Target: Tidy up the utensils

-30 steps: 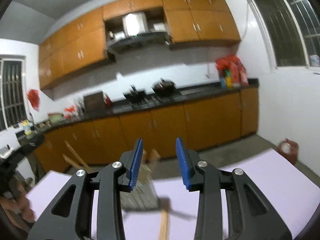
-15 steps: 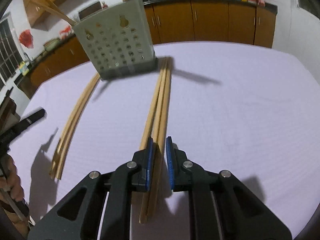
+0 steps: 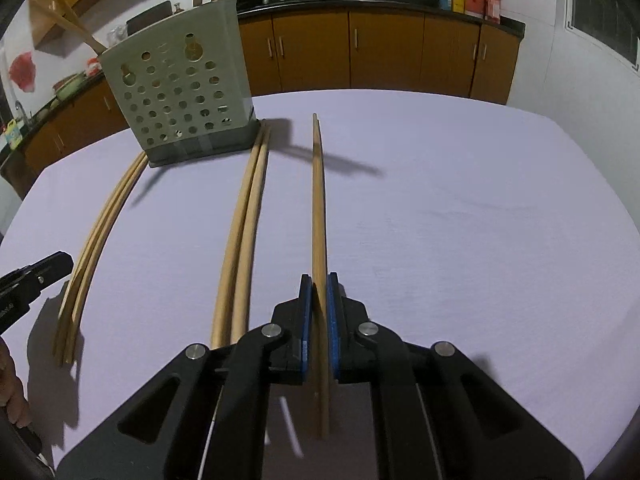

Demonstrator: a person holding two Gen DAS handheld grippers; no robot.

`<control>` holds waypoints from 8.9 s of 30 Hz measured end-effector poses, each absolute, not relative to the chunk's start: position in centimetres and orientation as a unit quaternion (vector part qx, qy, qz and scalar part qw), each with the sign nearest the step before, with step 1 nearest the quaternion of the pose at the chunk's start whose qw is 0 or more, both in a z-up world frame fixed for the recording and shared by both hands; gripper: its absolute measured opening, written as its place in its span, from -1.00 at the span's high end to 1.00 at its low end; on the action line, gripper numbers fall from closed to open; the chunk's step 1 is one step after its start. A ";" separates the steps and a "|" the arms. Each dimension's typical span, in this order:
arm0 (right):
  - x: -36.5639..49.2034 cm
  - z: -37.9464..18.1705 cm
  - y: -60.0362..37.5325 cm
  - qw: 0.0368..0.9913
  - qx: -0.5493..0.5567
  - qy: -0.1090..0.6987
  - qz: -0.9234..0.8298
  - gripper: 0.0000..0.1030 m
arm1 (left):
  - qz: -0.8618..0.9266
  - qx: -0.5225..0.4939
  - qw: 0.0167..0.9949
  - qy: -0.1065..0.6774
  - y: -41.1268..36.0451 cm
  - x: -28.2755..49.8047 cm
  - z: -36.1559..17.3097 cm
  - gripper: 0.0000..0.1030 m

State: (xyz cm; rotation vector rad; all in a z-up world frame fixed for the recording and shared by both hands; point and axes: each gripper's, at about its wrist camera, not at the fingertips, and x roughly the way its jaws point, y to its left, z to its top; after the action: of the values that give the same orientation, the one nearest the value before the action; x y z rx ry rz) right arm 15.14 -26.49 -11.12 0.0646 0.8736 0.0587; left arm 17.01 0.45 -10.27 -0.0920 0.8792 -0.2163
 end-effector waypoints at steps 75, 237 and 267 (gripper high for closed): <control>15.3 -11.0 -27.3 0.908 0.030 0.418 0.011 0.82 | -0.022 -0.055 0.903 0.426 4.8 18.2 -11.0 0.80; 14.0 -10.7 -26.7 0.905 0.024 0.421 0.046 0.85 | -0.031 -0.013 0.902 0.430 1.9 18.3 -10.4 0.84; 14.8 -10.8 -27.5 0.908 0.021 0.419 0.015 0.85 | -0.003 -0.048 0.903 0.428 5.6 18.7 -10.7 0.81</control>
State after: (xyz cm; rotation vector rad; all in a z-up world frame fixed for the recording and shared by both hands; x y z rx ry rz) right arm 14.81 -27.52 -10.78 0.0440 0.8644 0.0301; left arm 18.68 5.56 -10.67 -0.0988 0.8842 -0.0063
